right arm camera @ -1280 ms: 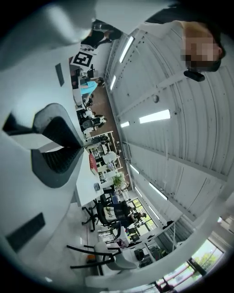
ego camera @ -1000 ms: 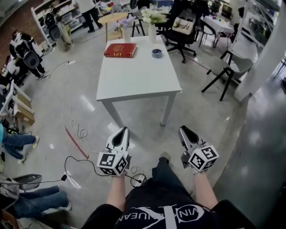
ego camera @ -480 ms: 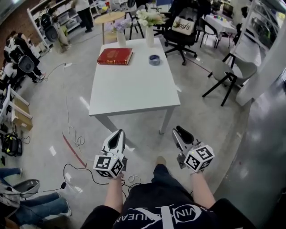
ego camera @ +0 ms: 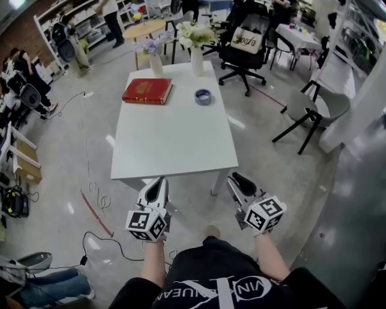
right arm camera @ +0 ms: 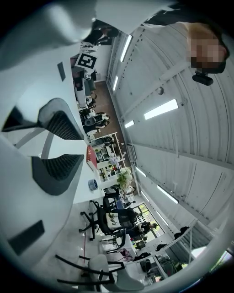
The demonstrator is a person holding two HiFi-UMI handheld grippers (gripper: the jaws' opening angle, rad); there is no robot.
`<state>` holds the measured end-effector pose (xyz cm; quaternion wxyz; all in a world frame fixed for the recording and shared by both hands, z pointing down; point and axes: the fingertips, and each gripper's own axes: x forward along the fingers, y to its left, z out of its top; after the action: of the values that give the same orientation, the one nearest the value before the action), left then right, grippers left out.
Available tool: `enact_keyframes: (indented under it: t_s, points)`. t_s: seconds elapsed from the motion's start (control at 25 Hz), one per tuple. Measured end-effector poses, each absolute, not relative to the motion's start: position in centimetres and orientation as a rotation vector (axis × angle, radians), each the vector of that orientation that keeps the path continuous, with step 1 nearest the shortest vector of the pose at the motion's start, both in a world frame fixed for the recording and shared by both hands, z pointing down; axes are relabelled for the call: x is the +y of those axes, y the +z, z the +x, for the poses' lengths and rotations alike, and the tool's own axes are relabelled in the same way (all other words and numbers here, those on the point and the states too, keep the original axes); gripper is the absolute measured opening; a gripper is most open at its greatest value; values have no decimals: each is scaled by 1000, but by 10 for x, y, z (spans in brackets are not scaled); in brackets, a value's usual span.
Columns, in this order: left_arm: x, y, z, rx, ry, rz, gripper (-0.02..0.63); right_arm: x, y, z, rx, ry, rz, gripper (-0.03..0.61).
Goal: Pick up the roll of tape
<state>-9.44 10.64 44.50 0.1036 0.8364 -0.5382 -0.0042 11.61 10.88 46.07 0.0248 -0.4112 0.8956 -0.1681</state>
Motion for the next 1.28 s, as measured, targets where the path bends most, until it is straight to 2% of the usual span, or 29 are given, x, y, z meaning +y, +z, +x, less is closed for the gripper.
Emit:
enact_keyframes:
  t_s: [0.4, 0.92, 1.28]
  points:
    - [61, 445, -82, -1619, -23, 2459, 2, 56, 460, 119, 2820, -513, -1205, 107]
    - [42, 453, -109, -1686, 29, 2383, 2, 22, 475, 99, 2847, -588, -1146, 109]
    - [-41, 459, -122, -1610, 11, 2435, 2, -45, 481, 88, 2828, -618, -1248, 109]
